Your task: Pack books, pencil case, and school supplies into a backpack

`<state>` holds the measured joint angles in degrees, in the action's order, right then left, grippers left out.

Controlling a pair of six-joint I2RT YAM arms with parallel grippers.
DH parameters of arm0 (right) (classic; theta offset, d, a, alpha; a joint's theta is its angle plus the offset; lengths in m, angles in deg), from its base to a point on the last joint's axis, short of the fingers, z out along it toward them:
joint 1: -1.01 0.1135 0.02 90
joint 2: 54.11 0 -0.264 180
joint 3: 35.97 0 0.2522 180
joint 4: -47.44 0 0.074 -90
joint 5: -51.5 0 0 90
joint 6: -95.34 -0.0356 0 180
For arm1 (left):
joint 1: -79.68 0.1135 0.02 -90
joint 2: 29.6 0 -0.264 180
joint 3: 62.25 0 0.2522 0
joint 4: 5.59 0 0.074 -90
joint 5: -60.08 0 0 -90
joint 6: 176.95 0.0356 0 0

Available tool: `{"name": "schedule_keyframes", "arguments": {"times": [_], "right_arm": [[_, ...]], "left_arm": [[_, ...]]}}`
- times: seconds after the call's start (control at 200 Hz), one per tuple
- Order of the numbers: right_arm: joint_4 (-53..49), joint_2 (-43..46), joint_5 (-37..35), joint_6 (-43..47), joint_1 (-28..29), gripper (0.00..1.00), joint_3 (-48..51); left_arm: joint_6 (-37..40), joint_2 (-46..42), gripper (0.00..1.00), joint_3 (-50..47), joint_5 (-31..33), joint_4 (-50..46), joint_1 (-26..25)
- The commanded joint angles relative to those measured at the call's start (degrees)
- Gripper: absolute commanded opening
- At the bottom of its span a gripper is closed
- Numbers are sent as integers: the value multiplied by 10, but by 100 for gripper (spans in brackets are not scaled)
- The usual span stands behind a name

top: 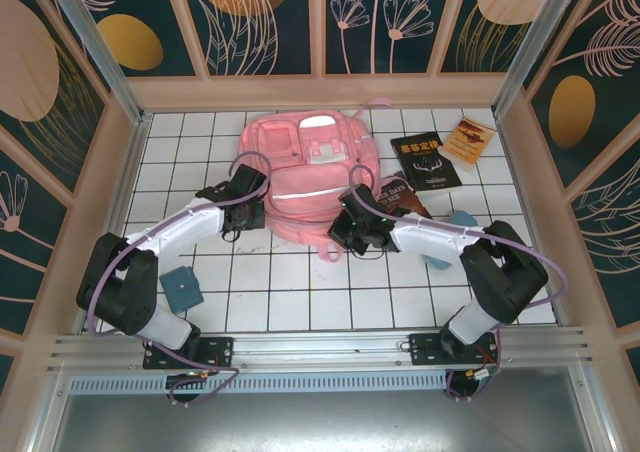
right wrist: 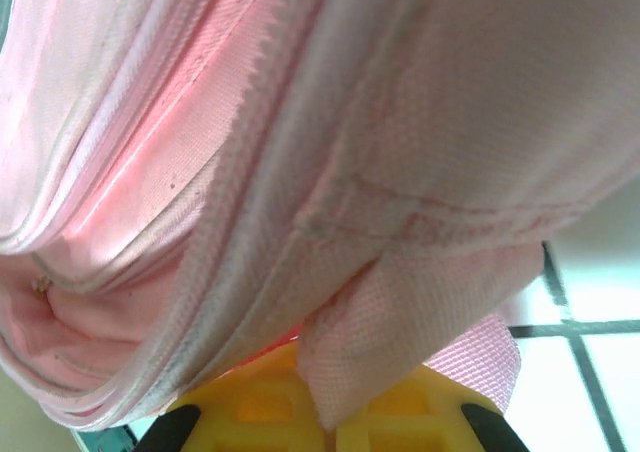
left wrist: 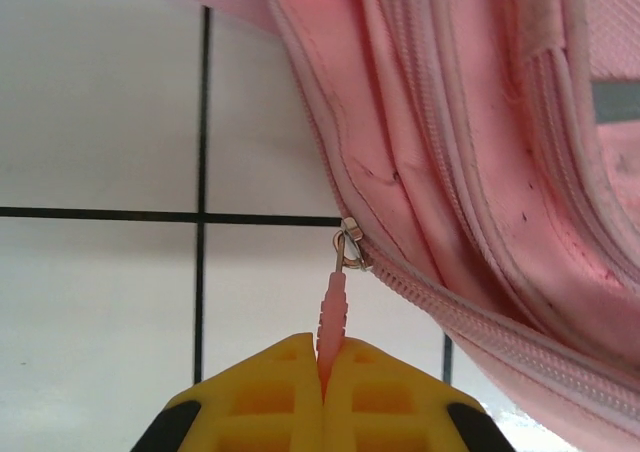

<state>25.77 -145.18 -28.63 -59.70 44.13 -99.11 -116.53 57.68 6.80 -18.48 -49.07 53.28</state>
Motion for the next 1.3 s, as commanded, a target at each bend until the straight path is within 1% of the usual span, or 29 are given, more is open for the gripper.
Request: {"name": "schedule_keyframes", "arguments": {"times": [0.0,0.095,0.245,0.355,0.505,0.546,0.571,0.596,0.626,0.656,0.681,0.711,0.746,0.776,0.811,0.841,0.966,1.016,1.086,1.116,1.146,1.176,1.291], "right_arm": [[-11,-35,37,85,-6,0,-25],[-16,-57,44,103,1,0,-51],[-31,-60,26,121,1,0,-65],[-41,-67,26,149,1,0,-82],[-35,-81,41,167,10,0,-89],[-31,-84,50,169,12,0,-92],[-28,-86,57,171,14,3,-93],[-27,-86,61,173,15,8,-94],[-27,-81,59,174,16,18,-95],[-27,-72,53,178,18,31,-93],[-28,-60,45,182,18,38,-90],[-32,-44,31,186,18,48,-85],[-39,-23,12,195,18,58,-81],[-51,-5,-6,204,16,64,-79],[-70,13,-28,214,12,69,-78],[-86,28,-47,223,7,72,-79],[-138,87,-122,253,-26,79,-56],[-140,111,-144,261,-48,89,-35],[-134,134,-157,277,-88,98,-8],[-130,138,-157,285,-108,99,1],[-128,138,-158,292,-115,99,7],[-126,135,-160,301,-142,99,9],[-113,93,-148,326,-197,99,1]], "left_arm": [[-60,-23,0,-19,114,-28,42],[-73,-39,0,-50,124,-32,63],[-64,-44,0,-76,128,-5,95],[-60,-21,0,-72,115,22,128],[-53,-1,0,-53,110,38,143],[-43,2,0,-48,97,41,145],[-39,4,0,-43,89,40,145],[-37,3,0,-39,83,36,146],[-35,-1,9,-35,72,35,145],[-33,-10,23,-35,61,35,145],[-32,-20,34,-36,51,35,145],[-32,-34,44,-38,42,34,145],[-34,-53,52,-41,32,32,145],[-33,-67,57,-42,26,27,145],[-33,-85,63,-43,18,22,145],[-33,-99,68,-43,10,16,144],[-32,-149,82,-50,-19,22,145],[-31,-166,86,-54,-37,33,145],[-31,-182,91,-57,-59,50,146],[-29,-186,93,-56,-69,56,146],[-26,-187,95,-52,-76,61,145],[-21,-188,98,-47,-82,66,145],[-3,-184,98,-31,-109,94,145]]}}
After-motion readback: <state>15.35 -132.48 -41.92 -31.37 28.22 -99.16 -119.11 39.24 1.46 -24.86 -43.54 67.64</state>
